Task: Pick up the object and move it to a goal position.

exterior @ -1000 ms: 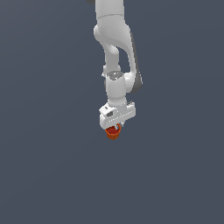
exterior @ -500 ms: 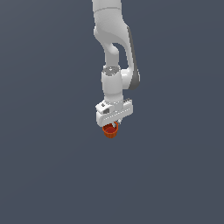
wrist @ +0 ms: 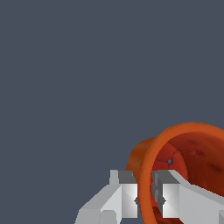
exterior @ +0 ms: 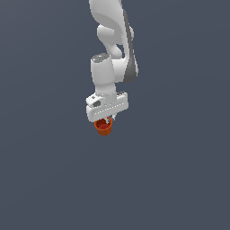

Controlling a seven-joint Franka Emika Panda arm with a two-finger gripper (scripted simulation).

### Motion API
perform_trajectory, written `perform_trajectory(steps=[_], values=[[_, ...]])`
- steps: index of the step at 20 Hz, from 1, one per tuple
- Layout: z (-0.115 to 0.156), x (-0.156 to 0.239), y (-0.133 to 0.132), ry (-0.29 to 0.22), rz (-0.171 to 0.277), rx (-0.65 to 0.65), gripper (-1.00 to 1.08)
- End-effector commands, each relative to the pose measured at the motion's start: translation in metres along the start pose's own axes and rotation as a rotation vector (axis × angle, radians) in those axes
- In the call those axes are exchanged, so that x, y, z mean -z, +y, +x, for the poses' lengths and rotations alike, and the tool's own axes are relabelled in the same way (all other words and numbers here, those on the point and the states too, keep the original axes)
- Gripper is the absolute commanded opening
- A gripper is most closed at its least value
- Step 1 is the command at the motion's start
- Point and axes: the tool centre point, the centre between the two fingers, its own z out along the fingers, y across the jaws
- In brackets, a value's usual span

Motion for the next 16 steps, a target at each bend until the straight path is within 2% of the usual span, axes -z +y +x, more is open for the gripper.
perform_trajectory(steps=[1,16], values=[[-0.004,0.019,0.013,0.002,-0.001,0.001,-1.00],[-0.023,0.112,0.077,0.005,0.002,0.000,-1.00]])
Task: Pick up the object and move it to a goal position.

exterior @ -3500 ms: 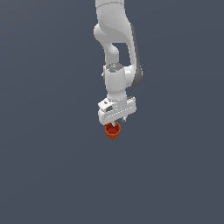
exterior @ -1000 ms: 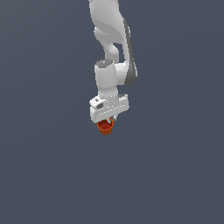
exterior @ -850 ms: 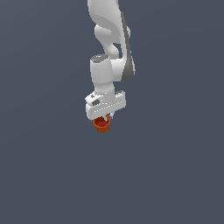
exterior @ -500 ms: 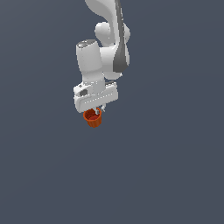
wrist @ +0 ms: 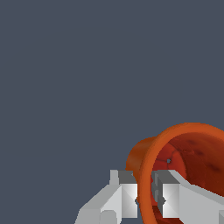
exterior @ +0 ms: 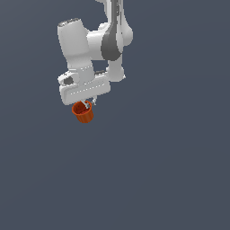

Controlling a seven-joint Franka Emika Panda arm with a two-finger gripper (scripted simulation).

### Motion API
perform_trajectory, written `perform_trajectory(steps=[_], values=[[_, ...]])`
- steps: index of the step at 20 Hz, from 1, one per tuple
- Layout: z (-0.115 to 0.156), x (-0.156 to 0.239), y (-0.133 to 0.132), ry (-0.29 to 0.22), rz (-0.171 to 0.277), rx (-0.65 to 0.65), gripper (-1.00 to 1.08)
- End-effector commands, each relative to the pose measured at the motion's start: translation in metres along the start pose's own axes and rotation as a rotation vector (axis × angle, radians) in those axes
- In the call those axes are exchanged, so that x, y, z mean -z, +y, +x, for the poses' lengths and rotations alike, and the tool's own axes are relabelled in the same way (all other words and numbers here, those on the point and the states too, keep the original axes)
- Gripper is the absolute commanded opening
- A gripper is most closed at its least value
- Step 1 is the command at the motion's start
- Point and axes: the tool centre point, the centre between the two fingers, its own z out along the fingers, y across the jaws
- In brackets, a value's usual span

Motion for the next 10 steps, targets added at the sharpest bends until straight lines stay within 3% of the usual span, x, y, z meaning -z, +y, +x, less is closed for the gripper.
perform_trajectory(steps=[1,10], values=[[-0.002,0.011,0.007,0.001,0.000,0.000,-1.00],[-0.004,0.021,0.016,-0.001,-0.001,-0.001,-1.00]])
